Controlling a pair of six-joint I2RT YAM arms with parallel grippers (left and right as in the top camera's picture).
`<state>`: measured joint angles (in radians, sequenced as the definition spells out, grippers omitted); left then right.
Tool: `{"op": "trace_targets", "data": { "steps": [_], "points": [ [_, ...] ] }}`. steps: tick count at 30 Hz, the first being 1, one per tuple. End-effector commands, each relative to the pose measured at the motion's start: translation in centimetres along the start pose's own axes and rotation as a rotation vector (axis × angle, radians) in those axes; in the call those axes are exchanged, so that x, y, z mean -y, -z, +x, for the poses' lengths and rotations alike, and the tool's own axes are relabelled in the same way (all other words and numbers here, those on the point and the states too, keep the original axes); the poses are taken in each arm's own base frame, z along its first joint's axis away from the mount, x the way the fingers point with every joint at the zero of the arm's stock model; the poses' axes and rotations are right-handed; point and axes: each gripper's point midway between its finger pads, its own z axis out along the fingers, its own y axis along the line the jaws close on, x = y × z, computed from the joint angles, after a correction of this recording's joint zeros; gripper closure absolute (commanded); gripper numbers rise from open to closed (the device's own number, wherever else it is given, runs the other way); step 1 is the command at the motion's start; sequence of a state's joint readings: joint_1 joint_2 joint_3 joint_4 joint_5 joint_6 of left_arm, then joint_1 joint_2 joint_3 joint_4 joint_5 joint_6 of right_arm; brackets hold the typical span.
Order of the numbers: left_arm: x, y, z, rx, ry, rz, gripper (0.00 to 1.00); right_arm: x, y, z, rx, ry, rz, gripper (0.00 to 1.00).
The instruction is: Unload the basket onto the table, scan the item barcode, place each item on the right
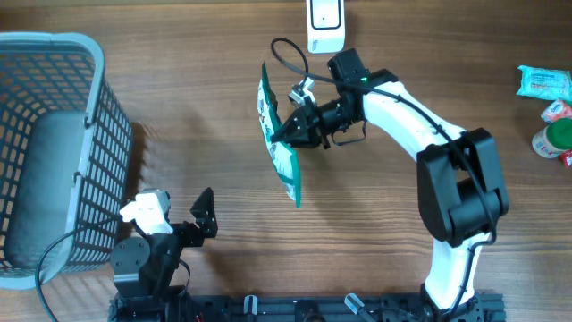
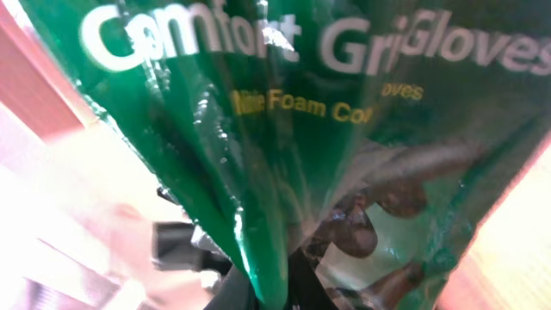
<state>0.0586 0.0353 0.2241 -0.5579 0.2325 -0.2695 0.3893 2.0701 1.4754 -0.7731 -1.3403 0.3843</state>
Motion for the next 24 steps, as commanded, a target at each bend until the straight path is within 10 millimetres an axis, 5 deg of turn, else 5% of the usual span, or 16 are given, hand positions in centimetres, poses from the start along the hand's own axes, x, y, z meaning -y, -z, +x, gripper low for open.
{"op": "trace_targets", "data": {
  "steps": [1,2,5,11,13,18,24],
  "points": [
    [0.0,0.0,0.1,0.002,0.006,-0.001,0.00,-4.3,-2.1,2.9,-0.102,0.400,-0.183,0.96],
    [0.0,0.0,0.1,0.002,0.006,-0.001,0.00,-5.9,-2.8,4.2,-0.142,0.522,-0.292,0.96],
    [0.0,0.0,0.1,0.002,0.006,-0.001,0.00,-6.5,-5.0,4.9,-0.195,0.610,-0.304,0.96],
    [0.0,0.0,0.1,0.002,0.006,-0.001,0.00,-7.8,-6.9,3.6,-0.248,0.682,-0.308,0.96],
    [0.0,0.0,0.1,0.002,0.006,-0.001,0.00,-8.1,-6.8,3.2,-0.266,0.542,-0.284,0.96],
    [0.0,0.0,0.1,0.002,0.006,-0.001,0.00,-8.1,-6.6,3.1,-0.347,-0.301,-0.148,0.96],
    [0.0,0.0,0.1,0.002,0.006,-0.001,0.00,-8.1,-5.2,2.1,-0.344,-0.705,-0.095,0.96]
  ]
}}
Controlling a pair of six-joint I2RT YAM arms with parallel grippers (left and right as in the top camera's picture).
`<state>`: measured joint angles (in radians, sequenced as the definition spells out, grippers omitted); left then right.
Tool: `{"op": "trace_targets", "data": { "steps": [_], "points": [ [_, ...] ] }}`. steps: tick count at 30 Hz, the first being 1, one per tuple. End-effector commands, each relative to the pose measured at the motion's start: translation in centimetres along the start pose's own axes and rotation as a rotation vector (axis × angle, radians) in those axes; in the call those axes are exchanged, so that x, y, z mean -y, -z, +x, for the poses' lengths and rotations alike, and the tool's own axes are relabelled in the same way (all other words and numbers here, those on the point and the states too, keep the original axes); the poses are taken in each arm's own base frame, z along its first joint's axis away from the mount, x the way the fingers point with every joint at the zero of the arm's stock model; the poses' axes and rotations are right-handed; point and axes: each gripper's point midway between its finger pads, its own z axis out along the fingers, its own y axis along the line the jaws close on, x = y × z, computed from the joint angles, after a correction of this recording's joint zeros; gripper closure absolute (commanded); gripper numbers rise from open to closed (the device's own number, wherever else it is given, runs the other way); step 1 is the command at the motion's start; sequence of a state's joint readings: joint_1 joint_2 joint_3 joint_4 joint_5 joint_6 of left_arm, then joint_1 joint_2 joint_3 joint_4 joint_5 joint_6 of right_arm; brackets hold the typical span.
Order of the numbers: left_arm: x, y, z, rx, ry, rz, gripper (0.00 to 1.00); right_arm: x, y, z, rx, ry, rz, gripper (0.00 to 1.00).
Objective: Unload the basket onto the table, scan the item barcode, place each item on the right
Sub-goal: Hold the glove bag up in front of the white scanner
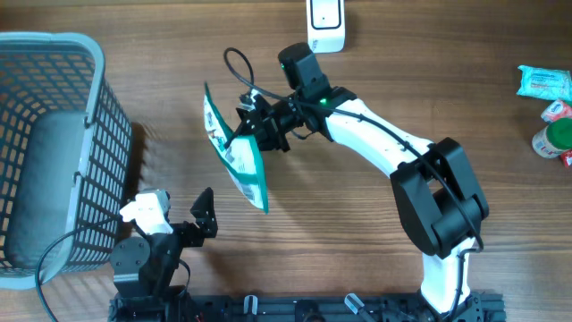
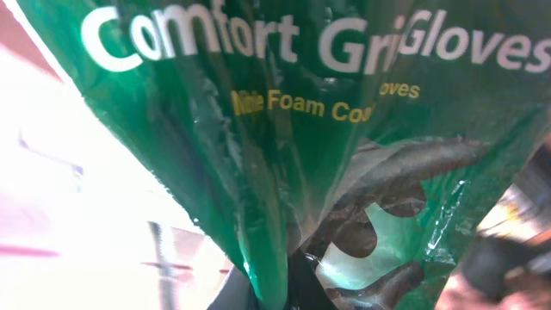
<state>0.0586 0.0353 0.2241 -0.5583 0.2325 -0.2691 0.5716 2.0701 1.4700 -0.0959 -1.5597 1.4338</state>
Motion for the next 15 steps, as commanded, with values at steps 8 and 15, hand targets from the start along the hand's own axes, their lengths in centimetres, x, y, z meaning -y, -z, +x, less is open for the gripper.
{"op": "trace_targets", "data": {
  "steps": [8,15],
  "points": [
    [0.0,0.0,0.0,0.003,0.006,-0.001,0.00,-1.3,3.9,-0.3,0.007,-0.593,-0.057,0.96],
    [0.0,0.0,0.0,0.003,0.006,-0.001,0.00,-4.7,4.2,0.2,0.026,-0.051,-0.033,0.96]
  ]
}}
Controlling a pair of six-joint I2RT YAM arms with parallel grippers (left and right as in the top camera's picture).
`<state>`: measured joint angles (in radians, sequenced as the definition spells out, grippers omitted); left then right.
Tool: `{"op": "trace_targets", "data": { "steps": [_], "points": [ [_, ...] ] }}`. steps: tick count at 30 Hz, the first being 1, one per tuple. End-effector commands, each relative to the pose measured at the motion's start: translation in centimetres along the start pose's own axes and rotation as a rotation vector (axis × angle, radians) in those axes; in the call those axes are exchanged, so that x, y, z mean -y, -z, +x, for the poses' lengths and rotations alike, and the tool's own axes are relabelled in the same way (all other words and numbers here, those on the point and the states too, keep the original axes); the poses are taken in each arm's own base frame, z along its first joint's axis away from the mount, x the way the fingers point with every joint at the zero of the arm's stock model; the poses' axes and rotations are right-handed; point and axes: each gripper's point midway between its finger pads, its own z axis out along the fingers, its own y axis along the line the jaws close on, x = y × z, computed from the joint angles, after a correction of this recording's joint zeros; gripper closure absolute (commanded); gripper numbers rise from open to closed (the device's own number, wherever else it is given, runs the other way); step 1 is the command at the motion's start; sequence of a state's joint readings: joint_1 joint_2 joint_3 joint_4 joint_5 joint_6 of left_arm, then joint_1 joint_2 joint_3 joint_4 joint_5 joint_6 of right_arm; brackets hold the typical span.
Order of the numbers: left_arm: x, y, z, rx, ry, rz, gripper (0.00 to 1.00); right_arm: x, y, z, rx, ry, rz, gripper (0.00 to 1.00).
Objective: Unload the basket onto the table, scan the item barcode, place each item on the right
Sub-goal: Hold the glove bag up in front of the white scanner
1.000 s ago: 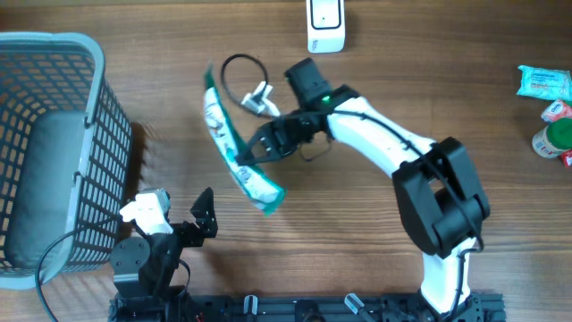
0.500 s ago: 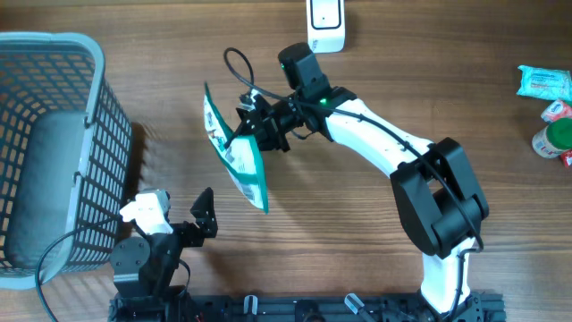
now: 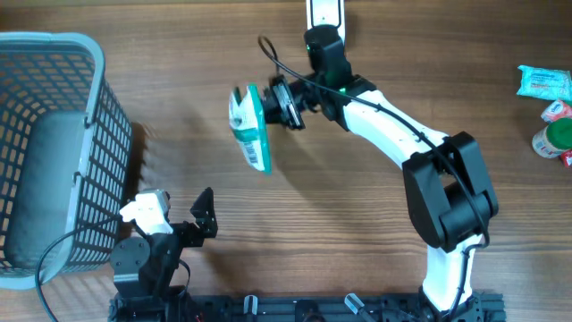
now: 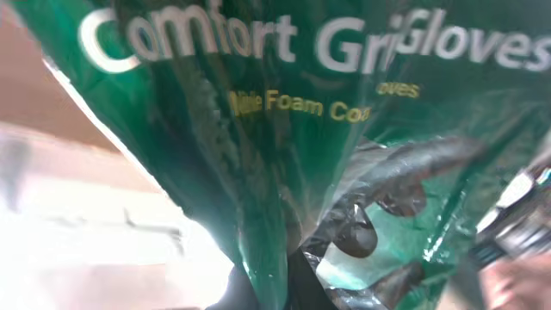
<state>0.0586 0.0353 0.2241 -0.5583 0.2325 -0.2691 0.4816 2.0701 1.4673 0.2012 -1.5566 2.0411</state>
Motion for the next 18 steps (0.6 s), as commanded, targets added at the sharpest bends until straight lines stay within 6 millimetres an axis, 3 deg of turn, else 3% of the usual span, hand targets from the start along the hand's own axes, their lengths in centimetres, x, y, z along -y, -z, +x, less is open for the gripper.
{"op": "trace_targets", "data": {
  "steps": [1,3,5,12,15,18],
  "points": [
    [0.0,0.0,0.0,0.003,0.006,-0.001,0.00,-1.8,0.2,2.6,-0.048,0.358,0.031,0.96],
    [0.0,0.0,0.0,0.003,0.006,-0.001,0.00,-2.3,0.5,3.1,-0.040,0.461,0.028,0.96],
    [0.0,0.0,0.0,0.003,0.006,-0.001,0.00,-1.7,1.2,2.3,-0.028,0.438,0.018,0.96],
    [0.0,0.0,0.0,0.003,0.006,-0.001,0.00,3.7,2.8,-0.8,-0.001,0.304,-0.011,0.96],
    [0.0,0.0,0.0,0.003,0.006,-0.001,0.00,4.0,4.7,-0.6,0.040,0.436,-0.034,0.96],
    [0.0,0.0,0.0,0.003,0.006,-0.001,0.00,4.2,6.2,0.6,0.073,0.444,-0.058,0.96]
  ]
}}
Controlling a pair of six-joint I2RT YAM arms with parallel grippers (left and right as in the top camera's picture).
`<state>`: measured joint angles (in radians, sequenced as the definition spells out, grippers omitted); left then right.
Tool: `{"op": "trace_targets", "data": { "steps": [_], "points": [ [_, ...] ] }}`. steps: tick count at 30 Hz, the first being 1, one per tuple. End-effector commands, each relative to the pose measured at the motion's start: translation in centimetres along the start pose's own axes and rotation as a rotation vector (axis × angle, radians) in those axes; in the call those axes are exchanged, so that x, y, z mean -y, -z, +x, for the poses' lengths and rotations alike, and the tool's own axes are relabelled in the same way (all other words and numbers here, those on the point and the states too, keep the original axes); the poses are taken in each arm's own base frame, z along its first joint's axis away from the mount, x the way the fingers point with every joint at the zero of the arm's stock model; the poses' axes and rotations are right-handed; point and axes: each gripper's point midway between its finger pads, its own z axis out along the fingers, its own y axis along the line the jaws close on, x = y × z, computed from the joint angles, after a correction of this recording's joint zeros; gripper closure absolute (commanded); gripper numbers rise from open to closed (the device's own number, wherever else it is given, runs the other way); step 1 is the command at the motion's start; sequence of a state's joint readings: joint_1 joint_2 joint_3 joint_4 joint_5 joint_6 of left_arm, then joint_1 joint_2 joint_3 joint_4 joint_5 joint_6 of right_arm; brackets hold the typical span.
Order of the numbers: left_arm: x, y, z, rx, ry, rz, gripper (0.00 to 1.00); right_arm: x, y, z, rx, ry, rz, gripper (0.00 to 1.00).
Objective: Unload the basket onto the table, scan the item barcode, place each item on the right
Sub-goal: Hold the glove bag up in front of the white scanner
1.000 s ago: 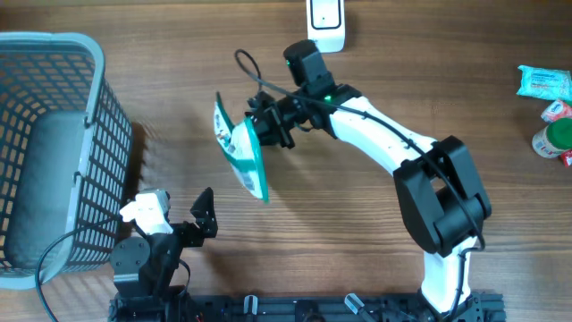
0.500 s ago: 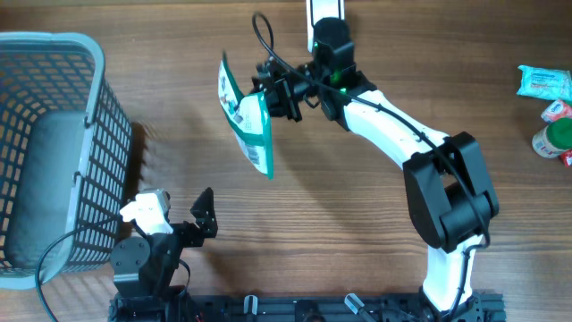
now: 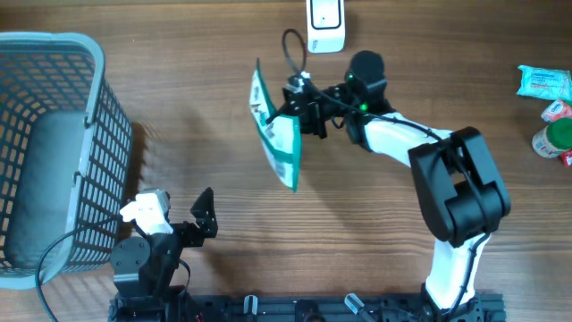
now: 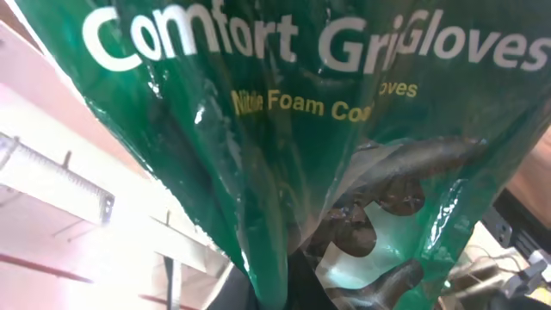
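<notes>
A green and white glove packet (image 3: 275,132) hangs in the air over the middle of the table, with my right gripper (image 3: 299,109) shut on its upper edge. In the right wrist view the packet (image 4: 284,129) fills the frame, its "Comfort Grip Gloves" print facing the camera and hiding the fingers. The white barcode scanner (image 3: 324,23) stands at the table's far edge, just behind the packet. My left gripper (image 3: 204,213) rests low at the near left with its jaws apart and nothing in them.
A grey wire basket (image 3: 54,143) takes up the left side. At the far right edge lie a light blue packet (image 3: 542,82) and a small red, white and green item (image 3: 556,132).
The right gripper has swung the packet from a narrow, edge-on pose left of the scanner to a wider slanted pose slightly right and nearer. The wrist has turned. The left arm is still.
The right gripper held the glove packet near mid-table, right of centre. Then it was further left and lower. Then it was raised close to the scanner, edge-on. Now it hangs slanted just in front of the scanner, still gripped.
</notes>
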<state>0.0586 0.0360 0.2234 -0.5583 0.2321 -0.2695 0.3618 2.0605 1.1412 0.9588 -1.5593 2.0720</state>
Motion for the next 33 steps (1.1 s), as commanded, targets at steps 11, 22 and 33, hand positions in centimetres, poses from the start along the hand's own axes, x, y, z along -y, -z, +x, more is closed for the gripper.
{"op": "trace_targets", "data": {
  "steps": [11,22,33],
  "points": [
    [0.0,0.0,0.0,0.004,0.005,0.000,0.00,0.8,2.1,3.1,-0.002,0.013,0.004,0.96],
    [0.0,0.0,0.0,0.004,0.005,0.000,0.00,-1.0,2.8,7.4,0.036,0.628,0.025,0.95],
    [0.0,0.0,0.0,0.004,0.005,0.000,0.00,-1.2,3.2,6.1,0.037,1.168,0.023,0.95]
  ]
}}
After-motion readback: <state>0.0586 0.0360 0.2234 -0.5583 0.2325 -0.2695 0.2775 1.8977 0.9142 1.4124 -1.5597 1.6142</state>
